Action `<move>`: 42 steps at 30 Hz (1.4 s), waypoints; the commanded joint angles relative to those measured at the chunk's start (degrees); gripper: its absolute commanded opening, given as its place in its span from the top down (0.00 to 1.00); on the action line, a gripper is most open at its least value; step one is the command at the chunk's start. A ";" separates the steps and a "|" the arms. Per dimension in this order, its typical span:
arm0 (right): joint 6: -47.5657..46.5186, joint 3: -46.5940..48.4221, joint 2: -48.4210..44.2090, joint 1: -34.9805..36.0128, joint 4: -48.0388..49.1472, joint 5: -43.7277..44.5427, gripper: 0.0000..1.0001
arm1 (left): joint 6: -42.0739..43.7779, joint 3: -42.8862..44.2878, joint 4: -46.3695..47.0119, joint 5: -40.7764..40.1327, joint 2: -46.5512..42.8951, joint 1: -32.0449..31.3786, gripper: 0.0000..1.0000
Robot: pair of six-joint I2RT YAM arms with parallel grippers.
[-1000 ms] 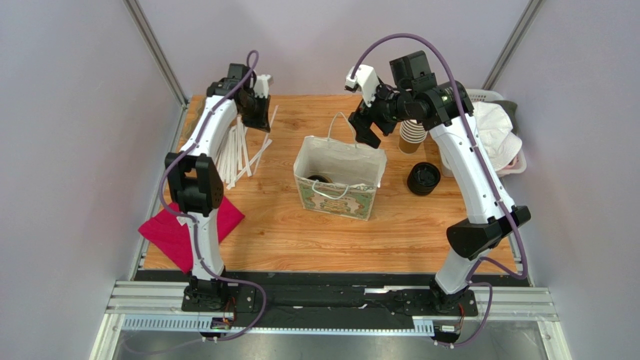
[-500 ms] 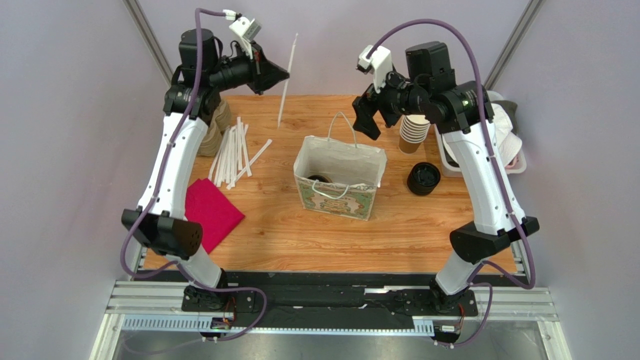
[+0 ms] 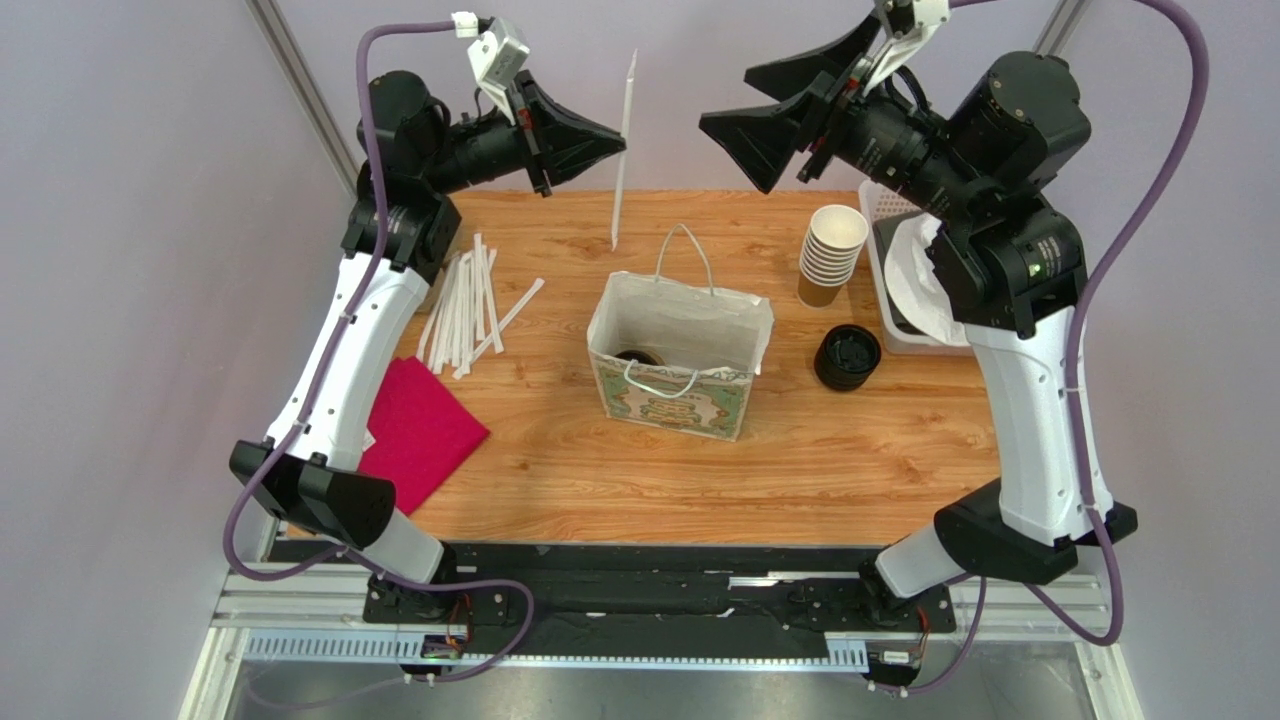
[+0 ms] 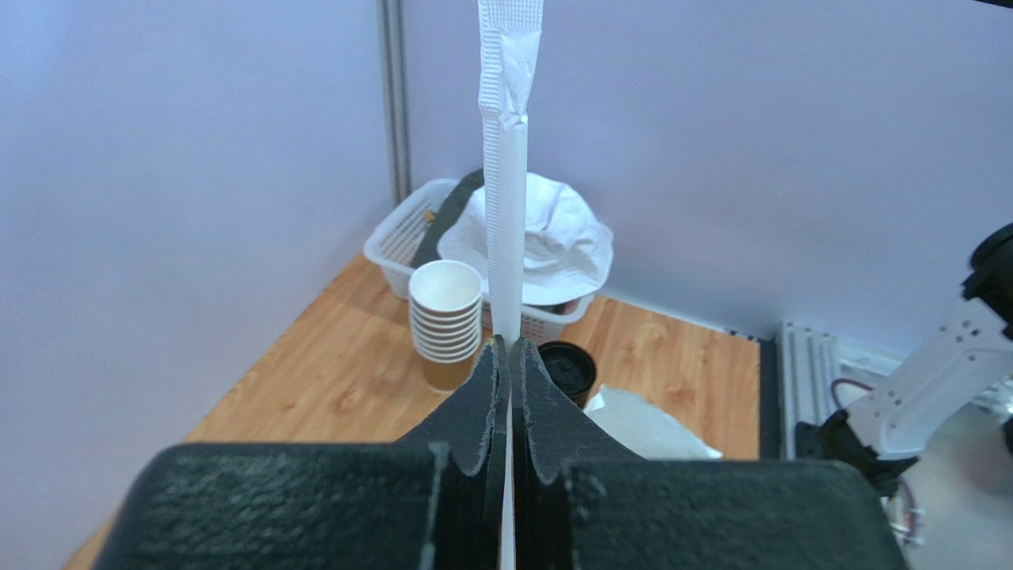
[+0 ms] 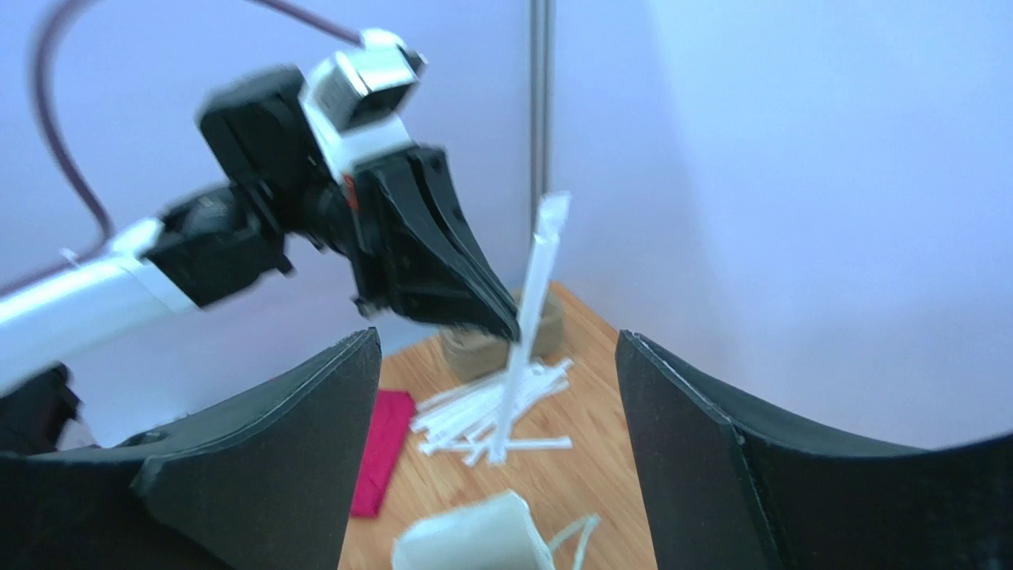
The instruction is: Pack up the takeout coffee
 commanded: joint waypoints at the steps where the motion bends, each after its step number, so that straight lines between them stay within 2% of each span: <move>1: 10.82 2.63 3.27 0.99 10.19 -2.64 0.23 | -9.84 -1.87 11.24 3.03 -3.10 -0.85 1.00; 10: 10.39 4.58 7.32 4.68 8.96 -2.03 0.23 | -16.88 -6.88 17.75 4.44 -6.35 -2.52 1.00; 16: 8.10 3.97 7.67 6.70 7.90 -1.24 0.24 | -18.11 -8.91 18.64 5.06 -7.76 -3.57 1.00; 24: 6.69 3.53 8.29 8.19 6.41 -1.59 0.49 | -18.65 -10.06 19.43 4.71 -8.81 -4.72 1.00; 27: 6.61 3.61 8.20 8.20 6.15 -1.41 0.70 | -18.21 -10.14 18.99 4.88 -8.90 -4.80 1.00; 28: 6.61 3.53 8.20 8.28 6.15 -1.32 0.84 | -18.12 -10.14 18.81 4.79 -8.99 -4.80 1.00; 30: 6.52 3.53 8.03 8.28 6.06 -1.15 0.96 | -17.42 -9.97 17.16 4.36 -9.25 -4.80 0.99; 32: 6.17 3.53 7.85 8.28 5.88 -0.62 1.00 | -16.45 -9.88 15.13 2.69 -9.52 -4.80 0.82; 33: 5.82 3.70 7.76 8.37 5.80 -0.45 1.00 | -14.79 -9.71 12.34 2.08 -9.87 -4.80 0.61; 35: 5.03 3.70 7.41 8.37 5.10 0.69 1.00 | -12.24 -9.36 8.46 0.32 -10.22 -4.63 0.45; 37: 3.18 3.53 6.71 8.37 3.78 1.83 1.00 | -9.60 -9.61 3.19 -1.87 -11.10 -3.49 0.36; 38: 2.40 3.18 6.36 8.46 3.25 2.01 1.00 | -9.77 -9.88 0.82 -2.76 -11.71 -2.62 0.29; 42: -3.57 -0.33 2.77 8.37 -0.88 3.68 1.00 | -13.28 -11.64 -2.62 -3.21 -11.63 5.46 0.22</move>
